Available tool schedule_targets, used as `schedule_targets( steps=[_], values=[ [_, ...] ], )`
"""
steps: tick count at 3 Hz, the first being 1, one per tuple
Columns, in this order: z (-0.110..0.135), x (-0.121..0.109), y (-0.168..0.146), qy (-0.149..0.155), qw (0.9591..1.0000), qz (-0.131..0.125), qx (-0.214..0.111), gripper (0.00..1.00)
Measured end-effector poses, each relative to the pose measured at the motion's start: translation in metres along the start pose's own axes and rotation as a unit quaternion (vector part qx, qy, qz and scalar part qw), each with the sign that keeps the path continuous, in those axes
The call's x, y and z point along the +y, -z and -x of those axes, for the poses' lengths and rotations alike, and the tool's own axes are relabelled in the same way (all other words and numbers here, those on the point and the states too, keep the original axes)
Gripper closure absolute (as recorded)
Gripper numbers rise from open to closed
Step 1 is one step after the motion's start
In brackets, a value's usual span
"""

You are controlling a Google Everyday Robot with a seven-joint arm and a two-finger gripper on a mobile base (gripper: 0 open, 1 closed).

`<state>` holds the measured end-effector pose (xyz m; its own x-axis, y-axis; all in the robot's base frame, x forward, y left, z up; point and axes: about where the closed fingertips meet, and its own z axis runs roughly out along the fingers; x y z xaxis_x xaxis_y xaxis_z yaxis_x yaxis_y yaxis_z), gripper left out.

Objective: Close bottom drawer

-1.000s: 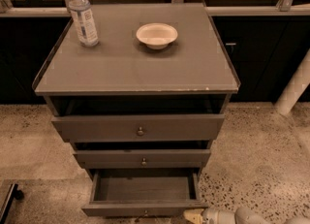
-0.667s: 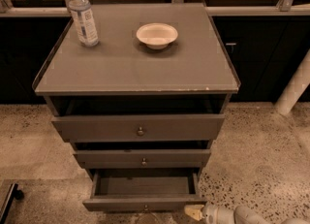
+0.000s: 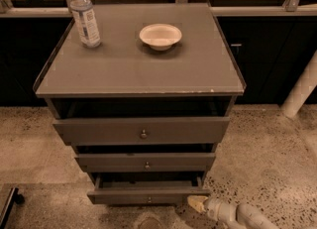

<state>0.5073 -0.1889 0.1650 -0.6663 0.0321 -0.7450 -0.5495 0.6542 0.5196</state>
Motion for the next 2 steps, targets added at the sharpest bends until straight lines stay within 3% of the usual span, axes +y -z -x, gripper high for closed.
schedule_targets(
  steps=[1, 2],
  values=[
    [0.021, -0.010, -0.010, 0.015, 0.9997, -0.016, -0.012, 1.00],
    [0.024, -0.023, -0.020, 0.007, 0.9997, -0.022, -0.012, 1.00]
  ],
)
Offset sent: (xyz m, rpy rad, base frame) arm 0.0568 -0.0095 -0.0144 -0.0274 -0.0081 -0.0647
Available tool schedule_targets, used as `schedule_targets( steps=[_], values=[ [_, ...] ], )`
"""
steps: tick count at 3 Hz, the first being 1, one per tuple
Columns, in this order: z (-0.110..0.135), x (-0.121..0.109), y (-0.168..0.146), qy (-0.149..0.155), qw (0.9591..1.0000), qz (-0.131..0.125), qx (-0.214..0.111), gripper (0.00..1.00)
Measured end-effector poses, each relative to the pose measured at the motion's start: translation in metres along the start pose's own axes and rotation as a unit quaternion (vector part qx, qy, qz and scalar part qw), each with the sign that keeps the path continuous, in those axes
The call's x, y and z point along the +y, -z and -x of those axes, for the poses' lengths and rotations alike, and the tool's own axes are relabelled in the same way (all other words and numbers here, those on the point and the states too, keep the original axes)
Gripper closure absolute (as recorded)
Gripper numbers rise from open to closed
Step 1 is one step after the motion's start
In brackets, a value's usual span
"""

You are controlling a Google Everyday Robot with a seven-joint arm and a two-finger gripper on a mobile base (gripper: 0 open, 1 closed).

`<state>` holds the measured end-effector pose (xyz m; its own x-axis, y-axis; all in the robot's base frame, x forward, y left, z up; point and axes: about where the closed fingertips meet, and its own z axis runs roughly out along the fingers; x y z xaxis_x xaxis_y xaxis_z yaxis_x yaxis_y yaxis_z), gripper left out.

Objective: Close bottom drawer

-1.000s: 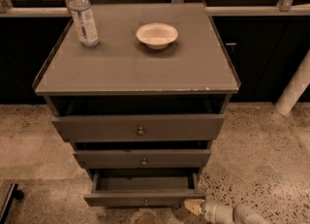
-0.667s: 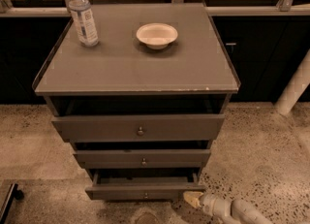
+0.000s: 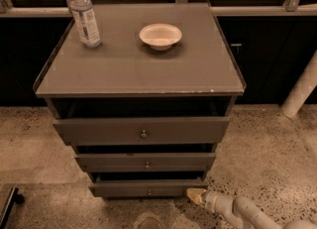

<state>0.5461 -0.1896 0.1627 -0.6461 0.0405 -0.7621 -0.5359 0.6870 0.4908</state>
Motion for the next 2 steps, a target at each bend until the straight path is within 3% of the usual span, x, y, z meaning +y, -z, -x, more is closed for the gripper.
schedule_targets(
  steps=[2],
  values=[
    [0.0064, -0.0221, -0.0154, -0.008, 0.9995, -0.029, -0.005, 1.00]
  ],
)
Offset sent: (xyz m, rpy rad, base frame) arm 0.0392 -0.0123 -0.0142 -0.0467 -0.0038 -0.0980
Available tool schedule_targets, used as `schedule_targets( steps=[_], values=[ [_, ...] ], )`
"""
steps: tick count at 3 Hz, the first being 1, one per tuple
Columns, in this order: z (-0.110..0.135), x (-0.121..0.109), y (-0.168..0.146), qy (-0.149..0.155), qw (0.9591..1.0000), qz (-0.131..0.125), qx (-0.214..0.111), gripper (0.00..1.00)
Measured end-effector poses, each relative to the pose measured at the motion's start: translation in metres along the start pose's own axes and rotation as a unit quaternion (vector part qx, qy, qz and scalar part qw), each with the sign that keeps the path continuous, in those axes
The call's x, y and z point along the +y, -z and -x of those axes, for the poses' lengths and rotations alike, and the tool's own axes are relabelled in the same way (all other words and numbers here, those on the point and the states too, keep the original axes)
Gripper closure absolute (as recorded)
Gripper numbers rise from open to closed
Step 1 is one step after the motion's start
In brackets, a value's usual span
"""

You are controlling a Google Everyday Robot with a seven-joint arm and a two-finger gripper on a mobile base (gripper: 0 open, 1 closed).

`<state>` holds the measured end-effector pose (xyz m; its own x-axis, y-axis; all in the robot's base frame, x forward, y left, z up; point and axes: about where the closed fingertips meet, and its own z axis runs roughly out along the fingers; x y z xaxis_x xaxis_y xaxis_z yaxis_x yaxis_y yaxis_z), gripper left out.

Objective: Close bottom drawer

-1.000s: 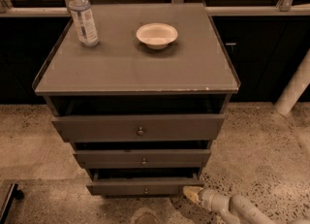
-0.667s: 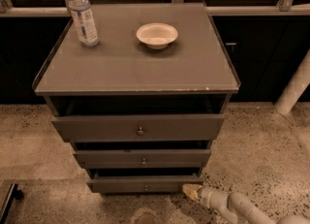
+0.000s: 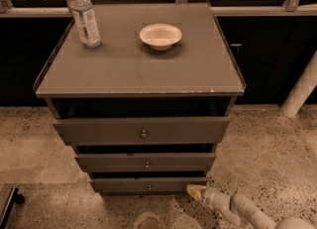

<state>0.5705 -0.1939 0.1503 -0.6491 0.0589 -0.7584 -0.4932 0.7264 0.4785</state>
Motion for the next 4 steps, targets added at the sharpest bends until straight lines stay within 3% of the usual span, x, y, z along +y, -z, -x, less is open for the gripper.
schedule_targets(
  steps=[1, 2, 3, 4],
  values=[
    [-0.003, 0.001, 0.001, -0.004, 1.0000, 0.002, 0.000, 1.00],
    [-0.021, 0.013, 0.015, -0.021, 0.9994, 0.016, 0.023, 1.00],
    [-0.047, 0.032, 0.051, -0.067, 0.9960, 0.033, 0.049, 1.00],
    [-0.051, 0.037, 0.048, -0.069, 0.9955, 0.037, 0.053, 0.82]
  ],
)
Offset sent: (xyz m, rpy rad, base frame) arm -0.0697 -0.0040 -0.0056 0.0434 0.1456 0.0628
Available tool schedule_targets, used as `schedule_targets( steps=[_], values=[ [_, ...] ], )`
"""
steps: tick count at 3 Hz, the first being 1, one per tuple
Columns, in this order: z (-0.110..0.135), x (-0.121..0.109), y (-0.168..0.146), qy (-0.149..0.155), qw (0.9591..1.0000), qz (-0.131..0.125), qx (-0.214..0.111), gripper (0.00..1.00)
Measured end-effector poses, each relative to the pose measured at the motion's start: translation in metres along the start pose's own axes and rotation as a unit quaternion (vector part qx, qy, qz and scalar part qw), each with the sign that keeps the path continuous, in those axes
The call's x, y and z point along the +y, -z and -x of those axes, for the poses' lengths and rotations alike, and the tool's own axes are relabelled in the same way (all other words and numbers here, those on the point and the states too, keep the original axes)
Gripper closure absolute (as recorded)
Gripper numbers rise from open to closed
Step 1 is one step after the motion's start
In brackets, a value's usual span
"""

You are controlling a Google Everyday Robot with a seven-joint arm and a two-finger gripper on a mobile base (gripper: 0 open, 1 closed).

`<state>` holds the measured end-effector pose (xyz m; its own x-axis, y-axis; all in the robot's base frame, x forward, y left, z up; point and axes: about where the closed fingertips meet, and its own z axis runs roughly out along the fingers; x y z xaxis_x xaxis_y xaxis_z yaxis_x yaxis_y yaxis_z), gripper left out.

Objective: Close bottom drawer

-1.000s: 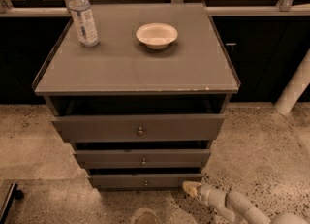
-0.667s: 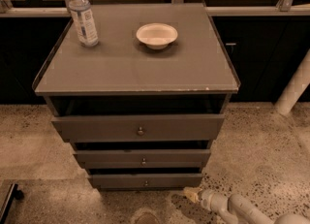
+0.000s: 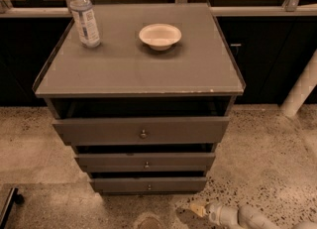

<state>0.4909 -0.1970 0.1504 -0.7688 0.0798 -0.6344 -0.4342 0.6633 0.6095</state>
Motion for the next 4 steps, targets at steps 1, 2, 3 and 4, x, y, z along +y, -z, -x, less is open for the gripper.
schedule_targets(
  steps=[1, 2, 3, 4],
  values=[
    [0.0002, -0.0001, -0.0001, 0.000, 1.0000, 0.000, 0.000, 0.59],
    [0.0002, -0.0001, -0.0001, 0.000, 1.0000, 0.000, 0.000, 0.36],
    [0.0002, -0.0001, -0.0001, 0.000, 1.0000, 0.000, 0.000, 0.12],
    [0.0002, 0.0000, -0.0002, 0.000, 1.0000, 0.000, 0.000, 0.00]
  ],
)
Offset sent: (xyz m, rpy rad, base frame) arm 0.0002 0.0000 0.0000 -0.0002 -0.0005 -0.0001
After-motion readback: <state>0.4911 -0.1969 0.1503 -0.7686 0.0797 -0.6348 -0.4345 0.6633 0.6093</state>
